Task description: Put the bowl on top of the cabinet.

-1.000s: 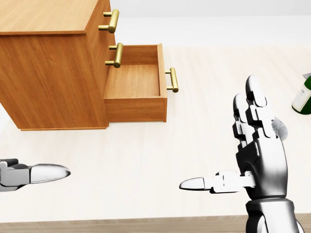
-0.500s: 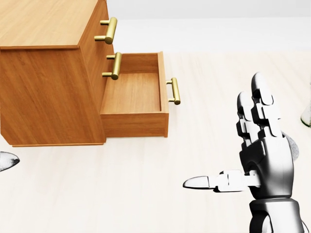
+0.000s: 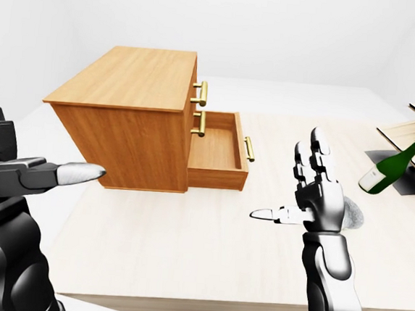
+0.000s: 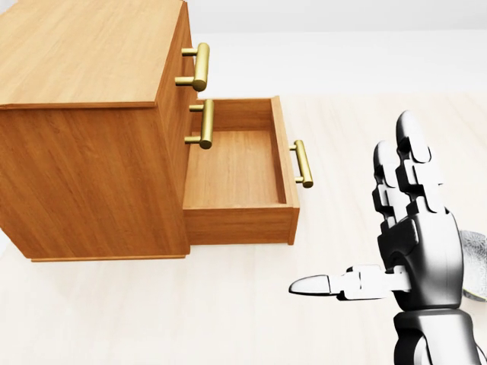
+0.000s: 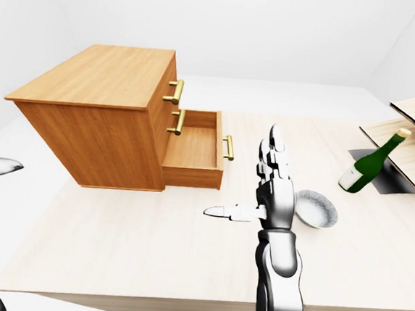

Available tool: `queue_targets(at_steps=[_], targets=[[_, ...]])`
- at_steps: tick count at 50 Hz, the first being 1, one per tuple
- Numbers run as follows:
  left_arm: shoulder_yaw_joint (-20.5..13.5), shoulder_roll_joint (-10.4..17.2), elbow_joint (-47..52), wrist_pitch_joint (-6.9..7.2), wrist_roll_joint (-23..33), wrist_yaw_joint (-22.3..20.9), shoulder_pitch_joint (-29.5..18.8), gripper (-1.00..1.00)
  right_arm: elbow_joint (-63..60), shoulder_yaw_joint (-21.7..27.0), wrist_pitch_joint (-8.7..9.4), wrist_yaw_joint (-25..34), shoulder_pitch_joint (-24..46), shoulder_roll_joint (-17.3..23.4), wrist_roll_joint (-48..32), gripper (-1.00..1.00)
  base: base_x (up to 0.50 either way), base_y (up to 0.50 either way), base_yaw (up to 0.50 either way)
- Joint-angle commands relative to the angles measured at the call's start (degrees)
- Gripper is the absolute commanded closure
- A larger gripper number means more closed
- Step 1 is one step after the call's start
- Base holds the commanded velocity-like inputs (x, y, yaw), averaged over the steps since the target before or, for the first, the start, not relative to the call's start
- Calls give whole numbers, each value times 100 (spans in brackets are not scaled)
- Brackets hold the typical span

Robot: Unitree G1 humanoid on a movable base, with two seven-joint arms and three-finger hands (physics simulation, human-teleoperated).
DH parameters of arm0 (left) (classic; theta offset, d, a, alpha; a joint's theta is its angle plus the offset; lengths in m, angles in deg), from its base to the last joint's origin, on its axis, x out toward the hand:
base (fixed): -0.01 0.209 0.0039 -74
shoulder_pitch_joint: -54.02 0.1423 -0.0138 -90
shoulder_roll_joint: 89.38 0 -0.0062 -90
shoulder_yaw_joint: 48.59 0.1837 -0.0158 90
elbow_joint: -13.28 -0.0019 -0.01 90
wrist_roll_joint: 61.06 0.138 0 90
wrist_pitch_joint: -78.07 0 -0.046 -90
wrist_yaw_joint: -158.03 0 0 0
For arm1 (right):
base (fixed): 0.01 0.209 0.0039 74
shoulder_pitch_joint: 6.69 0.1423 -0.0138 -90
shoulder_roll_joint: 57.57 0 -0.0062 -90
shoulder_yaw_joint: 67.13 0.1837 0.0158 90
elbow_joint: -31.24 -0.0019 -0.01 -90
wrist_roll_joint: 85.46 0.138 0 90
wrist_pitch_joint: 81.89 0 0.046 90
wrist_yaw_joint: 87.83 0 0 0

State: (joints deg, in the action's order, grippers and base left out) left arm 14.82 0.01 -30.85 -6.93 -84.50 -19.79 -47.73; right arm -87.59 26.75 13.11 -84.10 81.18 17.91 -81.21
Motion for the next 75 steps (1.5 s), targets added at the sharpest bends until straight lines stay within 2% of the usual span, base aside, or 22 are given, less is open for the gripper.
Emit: queue_targets(at_steps=[1, 9, 21, 28, 38, 45, 54, 63, 75], targets=[[-104, 108, -40, 0, -107, 55, -24, -100, 6, -9, 0, 20, -14, -23, -12, -100, 0, 50, 0], [-188, 193, -92, 0, -174, 78, -68, -100, 118, 8, 0, -80, 84, -10, -105, -100, 0, 17, 0], [-286, 286, -111, 0, -299, 149, -103, -100, 214, 315, 0, -113, 484, 221, -406, -100, 0, 0, 0], [-197, 249, -146, 0, -235, 124, -56, -100, 325, 394, 0, -99, 634, 292, -592, -100, 0, 0, 0], [-212, 255, -118, 0, -255, 131, -71, -100, 286, 579, 0, 55, 798, 386, -562, -100, 0, 0, 0], [-247, 264, -106, 0, -273, 119, -83, -100, 332, 527, 0, 59, 752, 365, -683, -100, 0, -45, 0], [-286, 305, -108, 0, -335, 152, -101, -100, 446, 600, 0, 34, 862, 448, -761, -100, 0, 0, 0], [-292, 321, -80, 0, -365, 182, -105, -100, 639, 724, 0, 57, 1032, 622, -922, -100, 0, 0, 0], [-280, 308, -52, 0, -351, 174, -86, -100, 1117, 910, 0, 146, 1218, 934, -1524, -100, 0, 0, 0]])
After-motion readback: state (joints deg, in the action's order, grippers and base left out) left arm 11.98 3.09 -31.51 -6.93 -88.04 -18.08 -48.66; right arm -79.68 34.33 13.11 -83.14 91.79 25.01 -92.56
